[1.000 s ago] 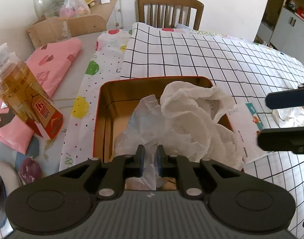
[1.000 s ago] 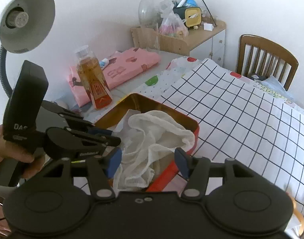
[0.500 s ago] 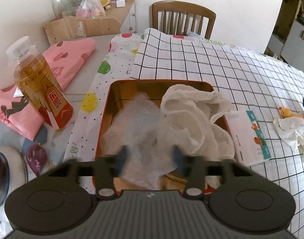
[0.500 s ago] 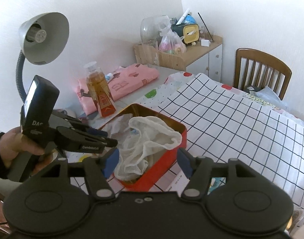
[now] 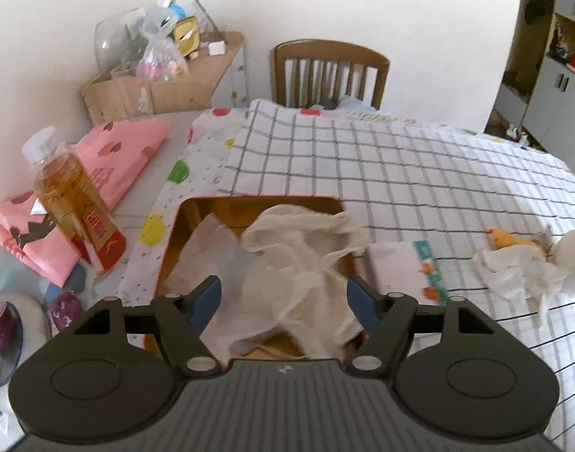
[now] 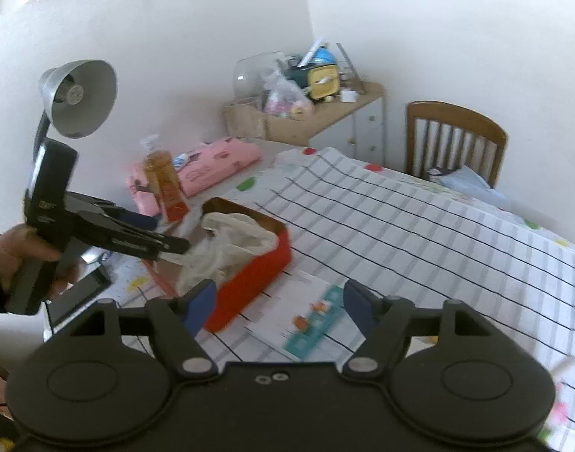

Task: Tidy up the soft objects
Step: 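Move both tools to the white cloth and yellow rubber chicken on the table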

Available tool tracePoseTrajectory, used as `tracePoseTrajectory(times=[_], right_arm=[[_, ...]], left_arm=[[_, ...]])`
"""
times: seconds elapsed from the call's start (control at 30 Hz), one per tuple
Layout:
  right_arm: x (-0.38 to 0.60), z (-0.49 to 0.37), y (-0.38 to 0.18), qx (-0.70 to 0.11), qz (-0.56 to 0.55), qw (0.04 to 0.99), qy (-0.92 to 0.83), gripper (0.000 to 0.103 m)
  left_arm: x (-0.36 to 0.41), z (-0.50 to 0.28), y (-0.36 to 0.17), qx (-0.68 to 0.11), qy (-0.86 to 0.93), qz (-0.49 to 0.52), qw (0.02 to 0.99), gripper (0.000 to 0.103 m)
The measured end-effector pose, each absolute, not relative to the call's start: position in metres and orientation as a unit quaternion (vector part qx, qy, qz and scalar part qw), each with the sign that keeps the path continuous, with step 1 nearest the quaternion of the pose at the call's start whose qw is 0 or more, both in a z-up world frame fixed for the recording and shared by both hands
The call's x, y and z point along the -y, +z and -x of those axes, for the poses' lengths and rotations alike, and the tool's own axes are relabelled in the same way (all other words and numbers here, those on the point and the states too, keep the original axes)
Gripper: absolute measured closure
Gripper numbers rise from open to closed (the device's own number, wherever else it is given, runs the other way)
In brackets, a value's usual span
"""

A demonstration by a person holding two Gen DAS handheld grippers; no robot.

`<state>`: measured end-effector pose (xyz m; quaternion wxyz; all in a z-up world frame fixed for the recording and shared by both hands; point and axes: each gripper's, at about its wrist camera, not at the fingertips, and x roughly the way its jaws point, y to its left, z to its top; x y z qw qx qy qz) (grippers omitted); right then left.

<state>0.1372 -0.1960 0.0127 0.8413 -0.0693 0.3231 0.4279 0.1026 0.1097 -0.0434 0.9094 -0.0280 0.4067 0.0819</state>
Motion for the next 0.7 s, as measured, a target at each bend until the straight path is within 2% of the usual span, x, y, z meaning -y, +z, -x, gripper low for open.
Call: tracePoseTrajectory(times=[0.13,0.27,0.5,0.7], right_arm=[[0.223,-0.137,0.011,-0.324,0.063,0.85,0.411,0.025],[0.248,-0.136,0.006,-0.326,0.057,0.857,0.395,0.022],[0.286,-0.13,-0.004,-0.332,0.054,0.869,0.363,0.011],[0.309,-0.129,-0.016,-0.345,0.052,0.874,0.339,0.007]], left_arm=[[-0.089,-0.103,-0.032,-0.394,0.069,0.029,0.916,0.023],[-0.067,-0.105,-0.024,-0.384,0.053,0.021,0.921,0.021],[-0.026,-0.112,-0.021,-0.373,0.011,0.02,0.928,0.018],[0.01,-0.122,-0.027,-0.363,-0.028,0.01,0.931,0.017]])
